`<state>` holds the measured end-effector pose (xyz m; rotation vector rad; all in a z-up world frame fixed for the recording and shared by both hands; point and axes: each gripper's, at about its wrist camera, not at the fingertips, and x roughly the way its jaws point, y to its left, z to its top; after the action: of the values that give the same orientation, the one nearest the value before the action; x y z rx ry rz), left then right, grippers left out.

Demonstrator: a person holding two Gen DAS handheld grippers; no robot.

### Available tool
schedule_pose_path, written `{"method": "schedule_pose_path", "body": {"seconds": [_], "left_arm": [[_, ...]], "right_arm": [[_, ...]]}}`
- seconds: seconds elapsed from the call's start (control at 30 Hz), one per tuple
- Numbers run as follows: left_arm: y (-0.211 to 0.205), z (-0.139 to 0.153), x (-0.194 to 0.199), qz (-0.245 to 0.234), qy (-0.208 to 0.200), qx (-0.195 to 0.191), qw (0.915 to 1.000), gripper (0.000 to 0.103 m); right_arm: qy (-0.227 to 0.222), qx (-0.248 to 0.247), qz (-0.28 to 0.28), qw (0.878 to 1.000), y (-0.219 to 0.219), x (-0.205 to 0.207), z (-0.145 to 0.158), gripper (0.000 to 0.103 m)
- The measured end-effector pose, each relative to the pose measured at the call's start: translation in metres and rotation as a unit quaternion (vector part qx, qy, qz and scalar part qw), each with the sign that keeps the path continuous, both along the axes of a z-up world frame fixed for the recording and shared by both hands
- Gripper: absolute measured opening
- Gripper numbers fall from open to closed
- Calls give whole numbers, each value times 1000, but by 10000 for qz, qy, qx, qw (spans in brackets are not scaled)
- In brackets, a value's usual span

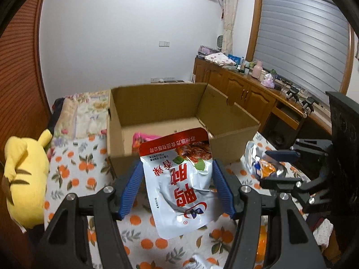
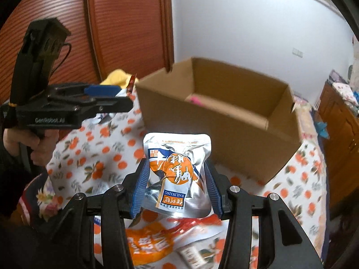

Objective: Organize snacks
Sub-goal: 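Carry both pouches over the box and open both tools to drop them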

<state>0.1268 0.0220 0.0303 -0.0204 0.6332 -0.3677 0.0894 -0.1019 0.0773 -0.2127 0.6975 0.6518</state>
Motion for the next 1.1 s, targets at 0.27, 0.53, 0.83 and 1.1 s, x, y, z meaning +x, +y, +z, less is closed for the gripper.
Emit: {"method": "schedule_pose_path", "body": {"seconds": [0.27, 0.53, 0.83, 1.1], "left_arm": [[-7, 18, 37, 35, -27, 85, 10000, 62], [-14, 18, 82, 49, 106, 203, 9997, 62], [-20, 2, 122, 79, 329, 273, 9991, 62], [-24, -12, 138, 95, 472, 299, 9984, 63]], "right_arm": [[-192, 192, -68, 9996, -15, 39, 31, 50], [-211, 291, -91, 9993, -19, 88, 37, 50], [-41, 211, -145, 9997, -15, 137, 20, 51], [159, 173, -229, 9995, -15, 161, -1, 52]]}}
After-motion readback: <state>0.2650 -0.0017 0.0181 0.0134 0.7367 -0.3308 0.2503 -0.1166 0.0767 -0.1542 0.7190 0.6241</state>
